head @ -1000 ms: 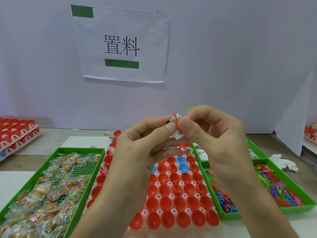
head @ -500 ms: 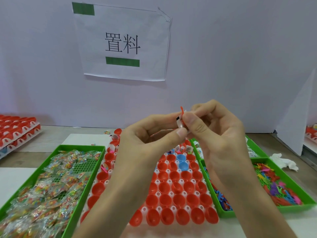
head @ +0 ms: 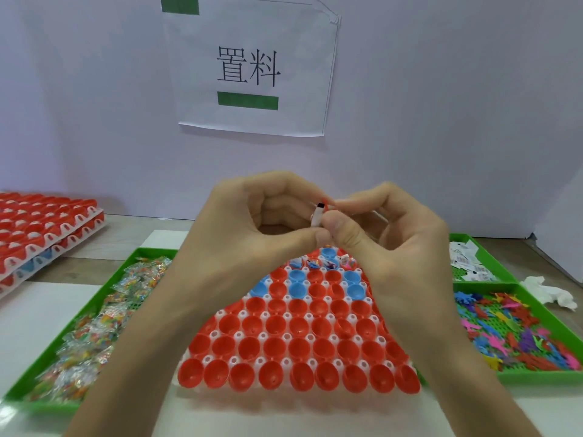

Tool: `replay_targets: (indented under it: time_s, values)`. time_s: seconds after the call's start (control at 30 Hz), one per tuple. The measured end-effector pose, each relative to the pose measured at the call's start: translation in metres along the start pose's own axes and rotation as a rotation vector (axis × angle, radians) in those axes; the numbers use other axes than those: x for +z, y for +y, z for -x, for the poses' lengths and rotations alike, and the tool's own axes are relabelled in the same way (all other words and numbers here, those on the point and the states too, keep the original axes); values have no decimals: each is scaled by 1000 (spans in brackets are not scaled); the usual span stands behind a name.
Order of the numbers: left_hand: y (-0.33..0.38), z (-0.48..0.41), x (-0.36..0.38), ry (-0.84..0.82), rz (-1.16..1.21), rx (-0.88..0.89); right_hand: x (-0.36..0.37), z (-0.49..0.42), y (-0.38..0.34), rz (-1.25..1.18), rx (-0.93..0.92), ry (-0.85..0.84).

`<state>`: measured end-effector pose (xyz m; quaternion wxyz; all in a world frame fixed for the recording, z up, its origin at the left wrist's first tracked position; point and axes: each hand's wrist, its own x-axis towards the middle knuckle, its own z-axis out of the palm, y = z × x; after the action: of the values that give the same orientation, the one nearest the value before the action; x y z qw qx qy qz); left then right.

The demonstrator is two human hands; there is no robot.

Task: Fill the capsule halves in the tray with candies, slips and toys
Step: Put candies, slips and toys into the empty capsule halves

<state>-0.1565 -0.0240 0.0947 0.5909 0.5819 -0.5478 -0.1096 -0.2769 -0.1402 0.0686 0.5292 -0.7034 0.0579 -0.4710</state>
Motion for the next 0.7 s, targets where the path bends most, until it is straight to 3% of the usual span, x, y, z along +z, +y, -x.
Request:
replay_targets:
  time_s: [0.23,0.3,0.47,0.57,0.7]
  values:
    - [-1,0,-2,37,-11,70,27,11,6,-561,239,54]
    - [-2,1,-7,45,-91,110,24,9,4,-439,212,16]
    - [-9,2,-21,-16,-360,110,5,-9,-1,286,117,-206]
    - [-18,1,-22,-52,-504,35,11,-15,4,439,127,-318]
    - [-34,-1,-32,-56,-572,-79,24,-22,20,457,136,-361]
